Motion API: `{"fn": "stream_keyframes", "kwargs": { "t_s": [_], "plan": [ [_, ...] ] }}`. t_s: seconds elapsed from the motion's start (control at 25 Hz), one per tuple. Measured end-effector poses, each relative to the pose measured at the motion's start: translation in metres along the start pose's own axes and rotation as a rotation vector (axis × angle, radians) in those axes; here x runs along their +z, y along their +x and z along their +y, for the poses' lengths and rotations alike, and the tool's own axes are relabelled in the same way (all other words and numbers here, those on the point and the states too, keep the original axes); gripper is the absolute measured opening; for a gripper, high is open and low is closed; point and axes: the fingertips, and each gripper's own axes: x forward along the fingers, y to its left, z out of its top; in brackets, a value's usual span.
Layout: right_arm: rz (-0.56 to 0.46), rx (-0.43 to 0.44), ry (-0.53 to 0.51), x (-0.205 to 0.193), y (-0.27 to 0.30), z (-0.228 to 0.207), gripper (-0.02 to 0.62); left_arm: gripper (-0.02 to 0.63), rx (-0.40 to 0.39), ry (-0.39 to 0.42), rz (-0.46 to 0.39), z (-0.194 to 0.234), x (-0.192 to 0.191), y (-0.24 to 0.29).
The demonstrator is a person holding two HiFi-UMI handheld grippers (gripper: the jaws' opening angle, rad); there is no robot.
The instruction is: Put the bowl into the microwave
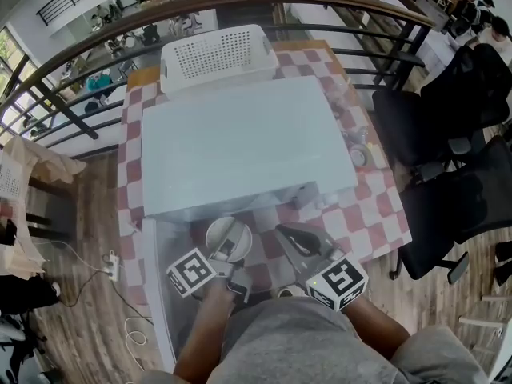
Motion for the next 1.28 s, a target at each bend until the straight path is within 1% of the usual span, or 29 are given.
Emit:
{"fn": "stream_keyframes", "kwargs": {
  "t_s": [0.32,0.52,0.64,0.8,0.92,1.04,1.2,1.28],
  "plan": [
    [0.003,-0.029,0.005,0.006,0.01,-0.011,-0.006,0.288,0.048,-0.017,0.008,0.034,0.02,0.037],
    [0.004,-0.038,0.01,0.002,0.015,-0.012,-0.006,0.288,0.079,0.005,0.035,0.049,0.027,0.054],
    [0.028,-0.021,0.014,-0.008,0.026,-0.009,-0.006,0.288,0.081,0.002,0.053,0.054,0.027,0.058],
    [0.085,-0.001,0.026,-0.034,0.053,-0.01,-0.002,0.288,0.055,-0.005,0.055,0.052,0.029,0.06],
    [0.122,0.012,0.09,-0.051,0.077,-0.014,0.067,0.288,0.03,-0.036,0.061,0.047,0.026,0.062],
    [0.154,0.025,0.16,-0.064,0.096,-0.016,0.091,0.288,0.013,-0.056,0.063,0.043,0.024,0.064],
    [0.163,0.057,0.318,-0.071,0.109,-0.016,0.133,0.288,0.004,-0.071,0.053,0.044,0.026,0.064],
    [0.157,0.059,0.382,-0.072,0.111,-0.017,0.153,0.289,-0.014,-0.089,0.042,0.043,0.027,0.062]
  ]
}}
